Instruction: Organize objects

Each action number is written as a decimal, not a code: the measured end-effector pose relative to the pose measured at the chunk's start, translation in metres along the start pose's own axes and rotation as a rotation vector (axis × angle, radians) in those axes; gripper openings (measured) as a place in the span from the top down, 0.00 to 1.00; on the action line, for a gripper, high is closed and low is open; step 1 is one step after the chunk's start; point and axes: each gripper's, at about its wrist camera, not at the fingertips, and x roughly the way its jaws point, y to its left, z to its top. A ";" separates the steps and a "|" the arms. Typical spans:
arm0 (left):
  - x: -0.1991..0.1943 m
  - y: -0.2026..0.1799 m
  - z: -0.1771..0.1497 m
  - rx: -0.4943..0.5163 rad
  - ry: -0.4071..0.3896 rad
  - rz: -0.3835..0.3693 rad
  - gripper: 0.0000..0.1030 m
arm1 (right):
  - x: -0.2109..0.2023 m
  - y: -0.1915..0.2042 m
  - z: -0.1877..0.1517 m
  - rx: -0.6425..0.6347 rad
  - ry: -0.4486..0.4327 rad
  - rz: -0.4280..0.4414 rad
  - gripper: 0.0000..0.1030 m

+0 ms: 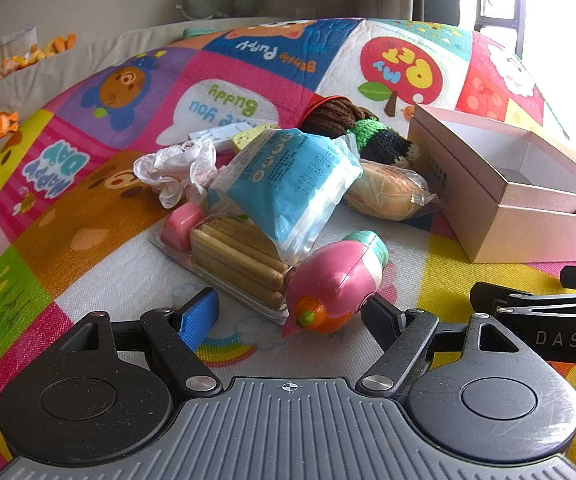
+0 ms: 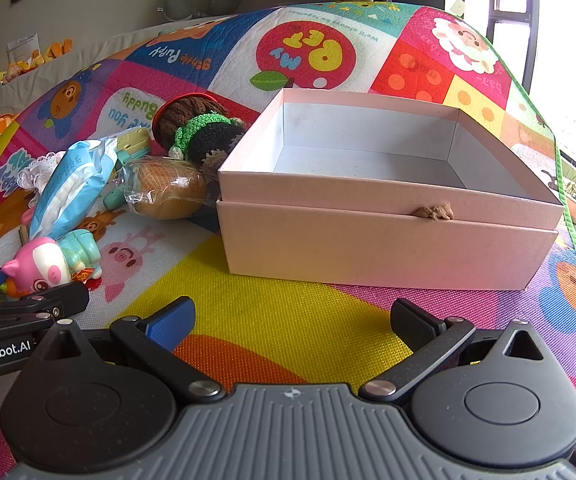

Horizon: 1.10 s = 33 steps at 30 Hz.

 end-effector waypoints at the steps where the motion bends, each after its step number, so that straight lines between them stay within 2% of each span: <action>1: 0.000 0.000 0.000 0.000 0.000 0.000 0.19 | 0.000 0.000 0.000 0.000 0.000 0.000 0.00; 33: -0.003 -0.004 0.006 0.015 0.001 0.014 0.18 | -0.001 -0.001 0.000 -0.001 0.000 0.000 0.00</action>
